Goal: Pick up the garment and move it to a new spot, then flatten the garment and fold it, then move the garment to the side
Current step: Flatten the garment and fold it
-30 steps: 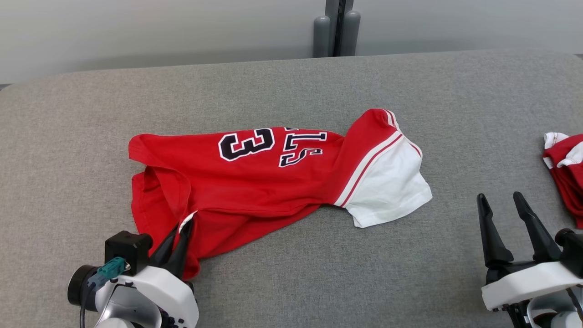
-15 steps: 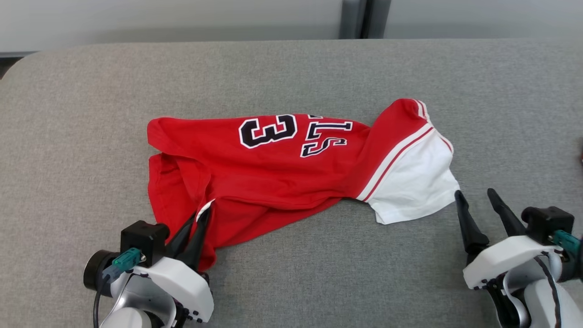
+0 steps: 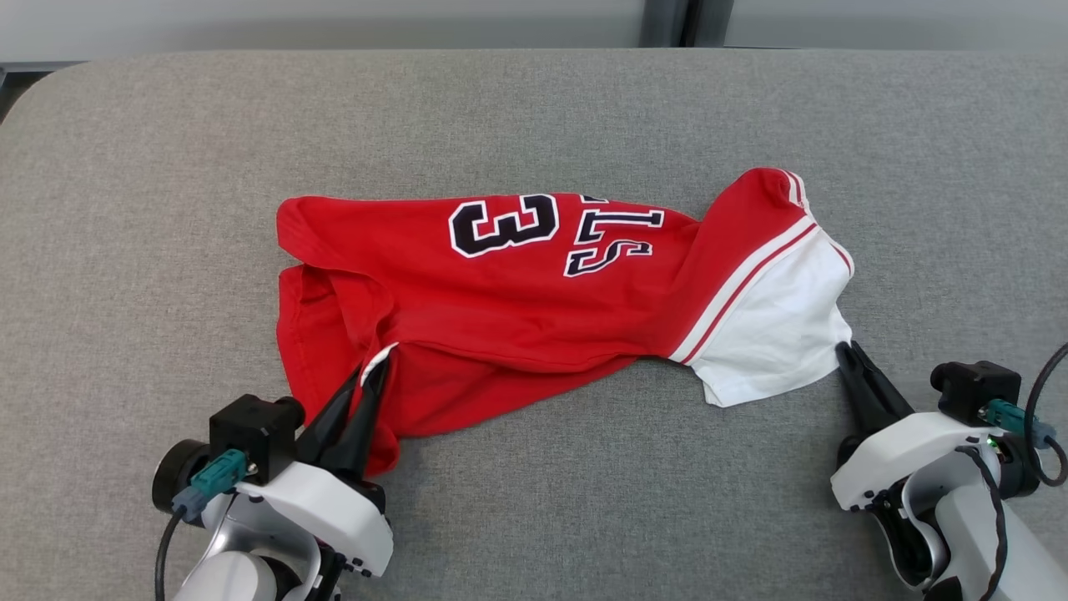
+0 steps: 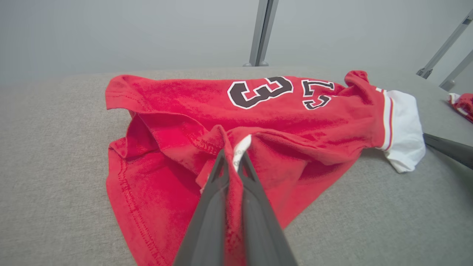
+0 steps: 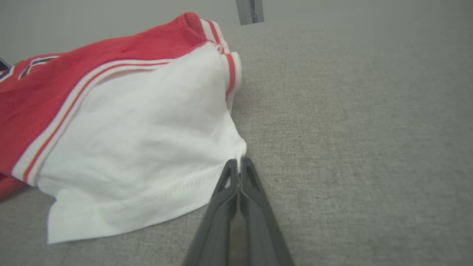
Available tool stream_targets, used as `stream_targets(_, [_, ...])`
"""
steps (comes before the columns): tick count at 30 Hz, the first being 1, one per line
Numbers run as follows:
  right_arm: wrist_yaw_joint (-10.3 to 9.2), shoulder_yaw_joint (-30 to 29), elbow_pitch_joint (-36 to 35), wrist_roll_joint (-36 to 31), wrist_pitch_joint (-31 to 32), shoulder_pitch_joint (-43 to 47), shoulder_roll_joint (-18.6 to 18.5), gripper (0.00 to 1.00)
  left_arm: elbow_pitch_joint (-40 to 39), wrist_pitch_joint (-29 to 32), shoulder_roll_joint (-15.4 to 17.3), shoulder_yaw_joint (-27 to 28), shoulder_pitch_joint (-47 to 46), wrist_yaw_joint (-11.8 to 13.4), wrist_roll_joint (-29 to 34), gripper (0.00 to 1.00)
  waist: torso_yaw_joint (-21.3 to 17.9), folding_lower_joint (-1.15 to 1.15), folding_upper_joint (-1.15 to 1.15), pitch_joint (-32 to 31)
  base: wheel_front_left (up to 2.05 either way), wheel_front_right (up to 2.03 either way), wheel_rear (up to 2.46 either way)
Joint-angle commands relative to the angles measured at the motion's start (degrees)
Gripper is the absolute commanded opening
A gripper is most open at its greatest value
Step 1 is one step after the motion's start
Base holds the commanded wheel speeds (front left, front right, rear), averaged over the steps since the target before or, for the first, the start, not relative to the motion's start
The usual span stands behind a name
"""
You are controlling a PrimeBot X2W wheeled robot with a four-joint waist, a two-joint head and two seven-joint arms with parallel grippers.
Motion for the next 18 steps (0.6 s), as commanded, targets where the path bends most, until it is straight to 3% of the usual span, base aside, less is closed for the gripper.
stream_targets(1, [-0.03,0.51,0.93,0.7,-0.56,-0.31,-0.61,0.0,-0.35,-0.62,0.39,0.38,-0.97,-0.32,-0.25,0.0,-0.08,0.0,0.0,-0.07,0.0,0.0,0.0])
stream_targets(11, [-0.02,-0.9,-6.58,3.6,-3.98,-1.14,-3.58,0.0,-3.94,-3.02,1.56,2.01,-1.29,-0.35,-0.61,0.0,-1.52,0.0,0.0,-1.27,0.0,0.0,0.0])
stream_targets(18, [-0.02,-6.89,-21.43,1.0,-4.27,-0.88,-5.46,0.0,-9.2,-2.62,3.52,3.0,-3.26,-1.04,-0.02,0.0,-3.17,0.0,0.0,-3.78,0.0,0.0,0.0])
